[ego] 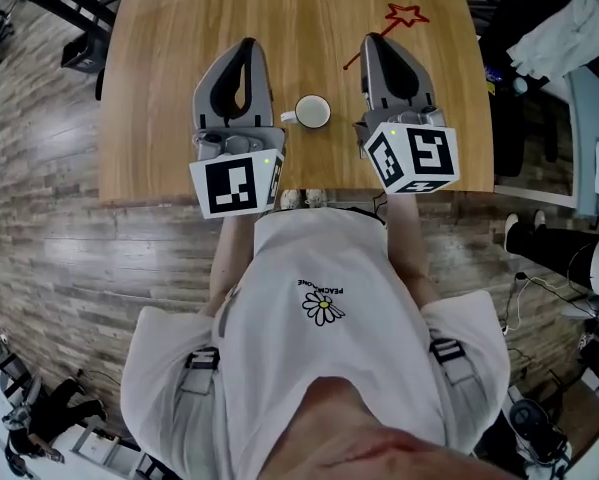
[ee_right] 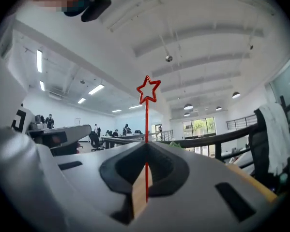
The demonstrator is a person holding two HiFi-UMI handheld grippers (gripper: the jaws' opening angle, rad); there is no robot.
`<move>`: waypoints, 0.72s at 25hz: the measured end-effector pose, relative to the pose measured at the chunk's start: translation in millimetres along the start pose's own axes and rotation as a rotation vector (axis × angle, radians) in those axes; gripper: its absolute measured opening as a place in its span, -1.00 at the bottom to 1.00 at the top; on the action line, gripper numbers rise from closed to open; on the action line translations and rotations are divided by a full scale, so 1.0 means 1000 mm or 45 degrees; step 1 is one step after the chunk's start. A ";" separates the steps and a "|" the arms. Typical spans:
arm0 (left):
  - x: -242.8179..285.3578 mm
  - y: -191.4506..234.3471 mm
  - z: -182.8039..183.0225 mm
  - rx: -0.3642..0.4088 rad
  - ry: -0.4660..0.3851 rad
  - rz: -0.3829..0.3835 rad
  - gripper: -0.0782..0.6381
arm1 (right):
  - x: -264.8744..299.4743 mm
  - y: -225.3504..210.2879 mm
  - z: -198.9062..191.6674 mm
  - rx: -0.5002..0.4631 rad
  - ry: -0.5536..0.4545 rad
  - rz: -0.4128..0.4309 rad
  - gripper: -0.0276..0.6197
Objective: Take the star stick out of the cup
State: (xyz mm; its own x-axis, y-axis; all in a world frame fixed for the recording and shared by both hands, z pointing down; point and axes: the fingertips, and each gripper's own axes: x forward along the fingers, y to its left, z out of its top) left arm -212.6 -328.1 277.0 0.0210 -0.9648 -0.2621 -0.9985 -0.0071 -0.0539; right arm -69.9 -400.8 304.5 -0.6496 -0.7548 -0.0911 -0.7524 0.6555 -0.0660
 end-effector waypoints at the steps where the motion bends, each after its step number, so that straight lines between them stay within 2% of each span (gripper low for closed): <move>1: -0.001 0.000 0.003 -0.003 -0.010 -0.003 -0.74 | -0.004 0.003 0.006 -0.028 -0.026 -0.016 -0.88; 6: -0.002 -0.003 0.022 0.043 -0.064 -0.007 -0.74 | -0.022 0.014 0.026 -0.125 -0.113 -0.069 -0.88; 18: -0.003 0.001 0.017 0.054 -0.045 -0.012 -0.73 | -0.025 0.016 0.028 -0.164 -0.127 -0.083 -0.88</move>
State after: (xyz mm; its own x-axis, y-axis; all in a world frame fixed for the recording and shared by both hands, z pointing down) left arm -212.9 -320.4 261.6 0.0331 -0.9550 -0.2949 -0.9953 -0.0045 -0.0971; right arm -62.8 -370.6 278.4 -0.5899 -0.7850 -0.1893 -0.8043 0.5919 0.0520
